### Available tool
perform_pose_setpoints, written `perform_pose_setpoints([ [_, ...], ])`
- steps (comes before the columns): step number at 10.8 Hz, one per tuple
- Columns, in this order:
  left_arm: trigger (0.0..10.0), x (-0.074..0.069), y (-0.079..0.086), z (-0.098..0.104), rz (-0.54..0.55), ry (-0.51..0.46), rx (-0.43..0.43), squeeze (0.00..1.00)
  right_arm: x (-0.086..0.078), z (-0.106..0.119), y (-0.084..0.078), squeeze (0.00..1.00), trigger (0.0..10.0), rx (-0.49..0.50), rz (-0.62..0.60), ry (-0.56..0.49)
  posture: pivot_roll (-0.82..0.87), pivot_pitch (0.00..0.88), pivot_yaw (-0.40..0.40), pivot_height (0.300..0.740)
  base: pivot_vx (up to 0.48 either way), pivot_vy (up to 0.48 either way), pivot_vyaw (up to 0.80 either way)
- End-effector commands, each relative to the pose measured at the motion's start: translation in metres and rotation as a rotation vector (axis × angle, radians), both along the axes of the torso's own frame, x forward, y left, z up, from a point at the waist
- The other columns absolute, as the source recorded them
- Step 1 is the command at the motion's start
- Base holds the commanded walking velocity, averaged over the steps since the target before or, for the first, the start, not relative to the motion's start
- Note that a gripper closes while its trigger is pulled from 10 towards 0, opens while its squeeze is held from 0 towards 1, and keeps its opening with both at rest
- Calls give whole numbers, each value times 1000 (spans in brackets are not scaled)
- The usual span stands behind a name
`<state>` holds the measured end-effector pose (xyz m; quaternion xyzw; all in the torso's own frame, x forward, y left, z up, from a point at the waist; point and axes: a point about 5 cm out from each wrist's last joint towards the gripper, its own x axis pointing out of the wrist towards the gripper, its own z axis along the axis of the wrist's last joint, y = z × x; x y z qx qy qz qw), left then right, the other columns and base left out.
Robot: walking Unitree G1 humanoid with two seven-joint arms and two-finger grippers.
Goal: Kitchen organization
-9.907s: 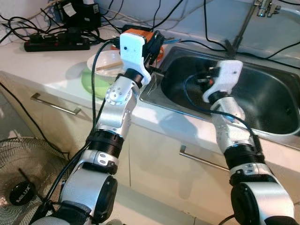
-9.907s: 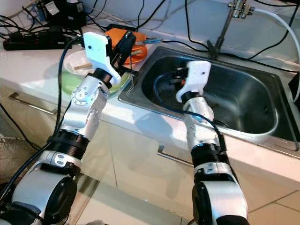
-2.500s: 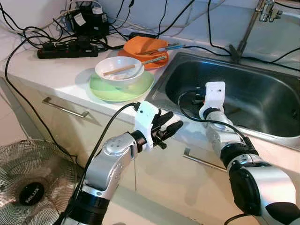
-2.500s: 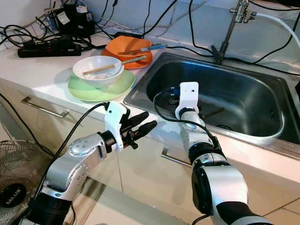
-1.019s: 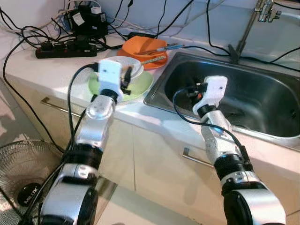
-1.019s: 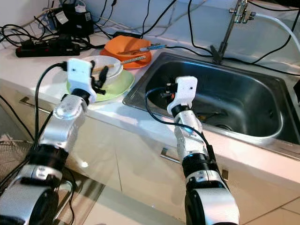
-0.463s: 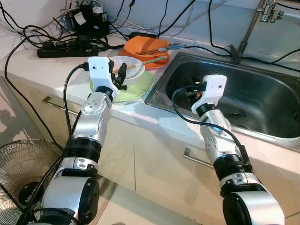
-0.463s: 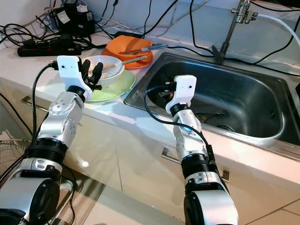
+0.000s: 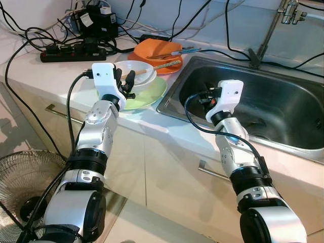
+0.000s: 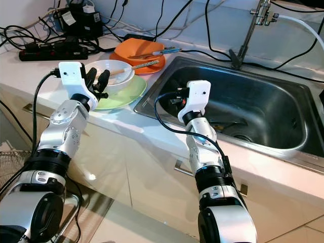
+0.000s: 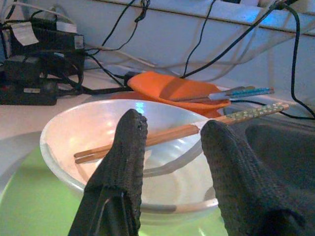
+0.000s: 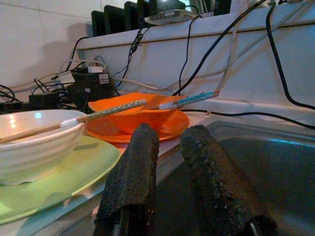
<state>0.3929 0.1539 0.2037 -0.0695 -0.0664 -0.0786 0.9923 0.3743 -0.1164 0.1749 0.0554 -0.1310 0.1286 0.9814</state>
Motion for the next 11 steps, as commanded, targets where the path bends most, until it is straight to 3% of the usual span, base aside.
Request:
perform_pose_setpoints([
  [1,10000,-1,1,-6,-4,29,1,0,-1,2,-2,0,10000,12,-6,-5,204,0,-39,740,0,0,0],
  [8,10000,-4,14,-21,42,134,24,0,0,4,-1,0,10000,21,-6,-4,211,0,-40,740,0,0,0],
  [11,10000,-4,22,-9,80,92,61,0,0,6,-2,0,10000,22,-10,-11,215,0,-44,740,0,0,0],
])
